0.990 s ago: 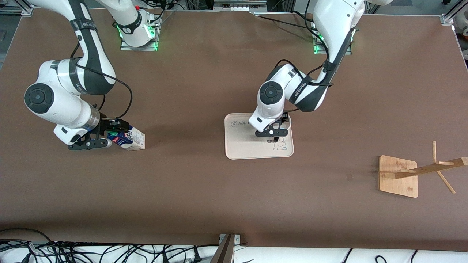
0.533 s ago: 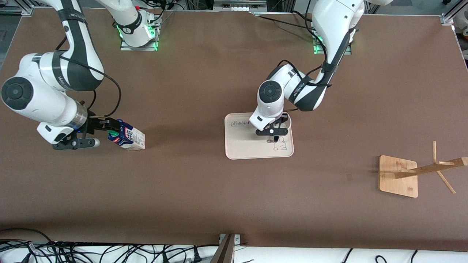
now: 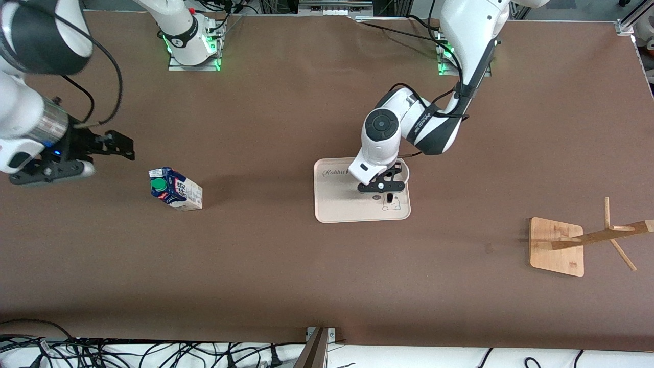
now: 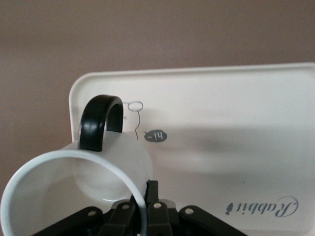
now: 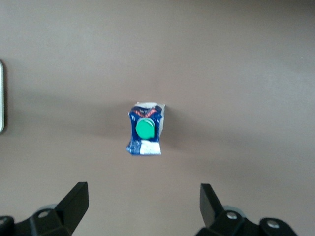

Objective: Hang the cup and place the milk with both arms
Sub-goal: 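Lift the mug with the left gripper while the right gripper withdraws, then hang the mug handle on a peg of the wooden stand with the left gripper, then open the left gripper and draw it back from the mug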

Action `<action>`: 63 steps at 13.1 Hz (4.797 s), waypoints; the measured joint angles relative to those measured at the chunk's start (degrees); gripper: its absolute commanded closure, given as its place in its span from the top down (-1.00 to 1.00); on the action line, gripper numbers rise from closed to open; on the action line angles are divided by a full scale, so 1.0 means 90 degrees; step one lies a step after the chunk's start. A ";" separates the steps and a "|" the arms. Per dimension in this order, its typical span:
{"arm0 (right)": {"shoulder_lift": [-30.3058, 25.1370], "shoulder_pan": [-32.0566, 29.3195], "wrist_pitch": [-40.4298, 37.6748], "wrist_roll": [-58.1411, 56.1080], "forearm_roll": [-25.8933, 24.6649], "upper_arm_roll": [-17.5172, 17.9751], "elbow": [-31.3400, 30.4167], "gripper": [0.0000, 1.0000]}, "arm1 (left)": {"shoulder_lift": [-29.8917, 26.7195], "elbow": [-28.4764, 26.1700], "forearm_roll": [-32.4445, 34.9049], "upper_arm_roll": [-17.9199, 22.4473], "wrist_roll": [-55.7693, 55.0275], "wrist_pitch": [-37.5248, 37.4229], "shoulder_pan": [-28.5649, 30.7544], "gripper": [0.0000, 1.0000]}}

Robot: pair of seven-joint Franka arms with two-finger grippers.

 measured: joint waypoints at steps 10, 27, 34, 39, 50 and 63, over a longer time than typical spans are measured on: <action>-0.0505 -0.0009 -0.0491 -0.0389 -0.0043 -0.0234 0.0008 1.00 | -0.1001 0.1775 0.0004 0.0070 0.1285 -0.1491 0.2297 -1.00; -0.0496 0.0020 -0.0575 0.0025 -0.0146 -0.0151 -0.0096 1.00 | -0.0994 0.1993 -0.0435 0.0040 0.3261 -0.2358 0.4063 -1.00; -0.0524 -0.0105 -0.0485 0.0025 -0.0276 -0.0006 -0.0177 1.00 | -0.1041 0.2048 -0.0435 0.0042 0.3652 -0.2739 0.4415 -1.00; -0.0527 -0.0495 -0.0386 0.0025 -0.0416 0.0498 -0.0177 1.00 | -0.1065 0.2046 -0.0435 0.0043 0.3932 -0.2783 0.4610 -1.00; -0.0528 -0.0523 -0.0326 0.0025 -0.0417 0.0506 -0.0175 1.00 | -0.0932 0.2037 -0.0435 0.0027 0.4495 -0.2836 0.4794 1.00; -0.0528 -0.0524 -0.0307 0.0025 -0.0417 0.0532 -0.0168 1.00 | -0.1590 0.2082 -0.0434 -0.1041 0.4617 -0.3864 0.4448 1.00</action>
